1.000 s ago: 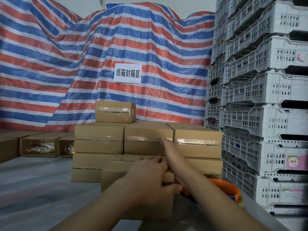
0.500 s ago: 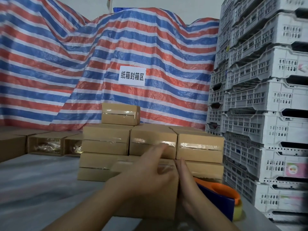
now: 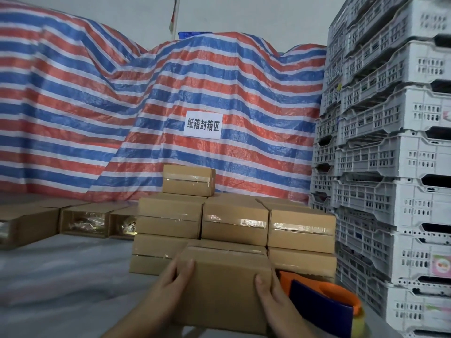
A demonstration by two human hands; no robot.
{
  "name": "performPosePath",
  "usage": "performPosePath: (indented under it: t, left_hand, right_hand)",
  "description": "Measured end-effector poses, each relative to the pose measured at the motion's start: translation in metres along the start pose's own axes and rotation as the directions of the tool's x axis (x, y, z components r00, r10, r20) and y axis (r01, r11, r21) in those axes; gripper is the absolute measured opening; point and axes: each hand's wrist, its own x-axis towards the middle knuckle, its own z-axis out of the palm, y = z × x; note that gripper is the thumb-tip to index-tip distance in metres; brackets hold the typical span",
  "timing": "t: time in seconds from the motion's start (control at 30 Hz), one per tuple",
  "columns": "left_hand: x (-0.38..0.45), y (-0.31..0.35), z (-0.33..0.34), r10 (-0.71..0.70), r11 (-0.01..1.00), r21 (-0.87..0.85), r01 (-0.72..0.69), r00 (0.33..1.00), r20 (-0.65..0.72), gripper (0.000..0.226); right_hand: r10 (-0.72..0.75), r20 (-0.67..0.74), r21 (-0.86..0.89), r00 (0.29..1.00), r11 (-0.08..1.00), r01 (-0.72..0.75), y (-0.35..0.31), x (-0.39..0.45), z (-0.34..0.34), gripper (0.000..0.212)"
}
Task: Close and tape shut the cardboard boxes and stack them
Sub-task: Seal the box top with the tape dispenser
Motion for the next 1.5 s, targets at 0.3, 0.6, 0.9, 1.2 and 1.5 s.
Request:
performPosePath:
  t: [0.3,0.6,0.9,1.2,1.5]
  left_hand:
    - [-0.004,0.000,0.006,0.054,0.999,-0.002,-0.055,0.991,-0.120,0.028]
    - [0.048,0.113,0.023,0.422,0.903,0.025,-0.428,0.878,-0.225,0.041]
    - [0.200,0.192,0.022,0.534,0.541,0.579,-0.610,0.781,0.323,0.123]
    - [0.309,0.182,0.024,0.476,0.335,0.802,-0.495,0.824,0.309,0.109]
    - [0.360,0.158,0.020,0.328,0.366,0.838,-0.405,0.899,0.291,0.089]
  right_hand:
    - [-0.139,-0.028,0.029,0.990,0.990,0.139,-0.007,-0.010,-0.003,0.080]
    - [-0.346,-0.378,0.106,0.859,0.905,0.411,-0.103,0.025,-0.050,0.066]
    - [-0.130,-0.319,0.282,0.939,0.932,0.225,-0.189,0.169,-0.117,0.065]
    - [0.038,-0.204,0.227,0.978,0.974,0.009,-0.177,0.290,-0.129,0.035]
    - [0.229,-0.004,0.092,0.974,0.969,-0.227,-0.173,0.342,-0.124,0.034]
